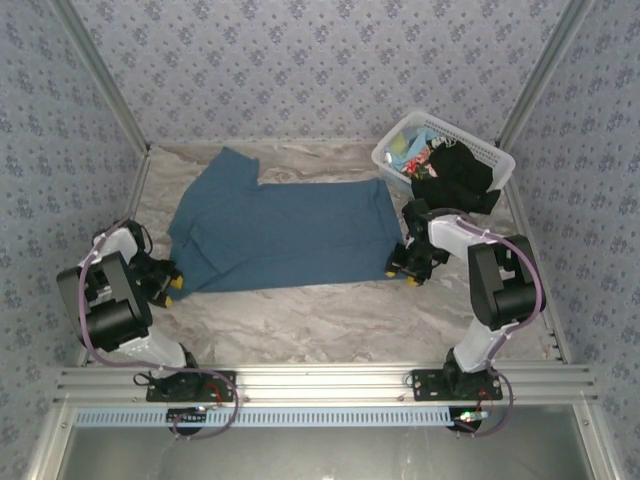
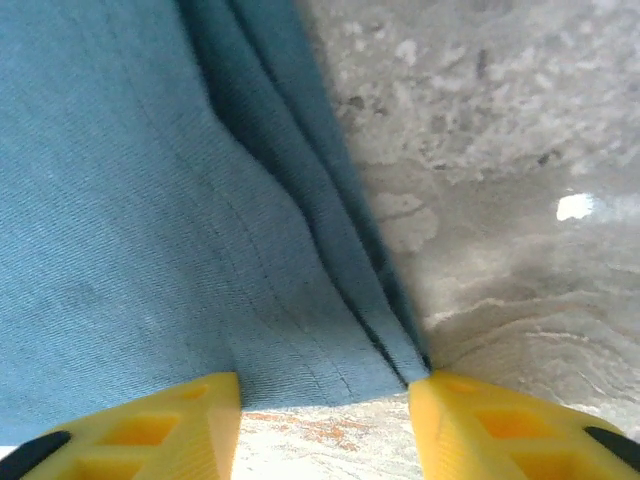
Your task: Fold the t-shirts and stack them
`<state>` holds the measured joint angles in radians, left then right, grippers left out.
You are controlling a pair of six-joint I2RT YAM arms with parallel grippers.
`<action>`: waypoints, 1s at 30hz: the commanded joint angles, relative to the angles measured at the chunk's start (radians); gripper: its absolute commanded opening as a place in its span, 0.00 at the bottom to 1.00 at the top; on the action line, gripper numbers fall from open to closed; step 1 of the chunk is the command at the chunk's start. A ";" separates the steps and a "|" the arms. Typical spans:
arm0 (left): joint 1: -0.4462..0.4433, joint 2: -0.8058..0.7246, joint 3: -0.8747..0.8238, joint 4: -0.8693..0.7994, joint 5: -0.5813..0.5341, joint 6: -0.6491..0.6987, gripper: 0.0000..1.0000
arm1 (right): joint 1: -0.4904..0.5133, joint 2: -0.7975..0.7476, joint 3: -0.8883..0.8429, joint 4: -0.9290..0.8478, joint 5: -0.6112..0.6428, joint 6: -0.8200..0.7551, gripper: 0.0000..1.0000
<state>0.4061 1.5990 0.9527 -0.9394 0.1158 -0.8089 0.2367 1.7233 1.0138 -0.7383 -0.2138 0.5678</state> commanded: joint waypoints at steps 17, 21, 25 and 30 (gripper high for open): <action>0.002 0.046 0.046 0.077 -0.104 0.042 0.00 | -0.016 0.040 0.060 -0.008 0.213 0.001 0.00; -0.011 0.010 0.053 0.017 -0.125 0.045 0.00 | -0.030 0.027 0.066 -0.052 0.223 -0.001 0.00; -0.035 -0.002 0.047 -0.031 -0.131 0.052 0.00 | -0.033 0.011 0.053 -0.074 0.222 -0.002 0.00; -0.066 -0.035 -0.005 -0.069 -0.128 0.017 0.00 | -0.033 -0.006 0.024 -0.092 0.207 0.009 0.00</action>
<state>0.3496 1.6119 0.9722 -0.9463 0.0246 -0.7773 0.2142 1.7447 1.0561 -0.7731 -0.0433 0.5640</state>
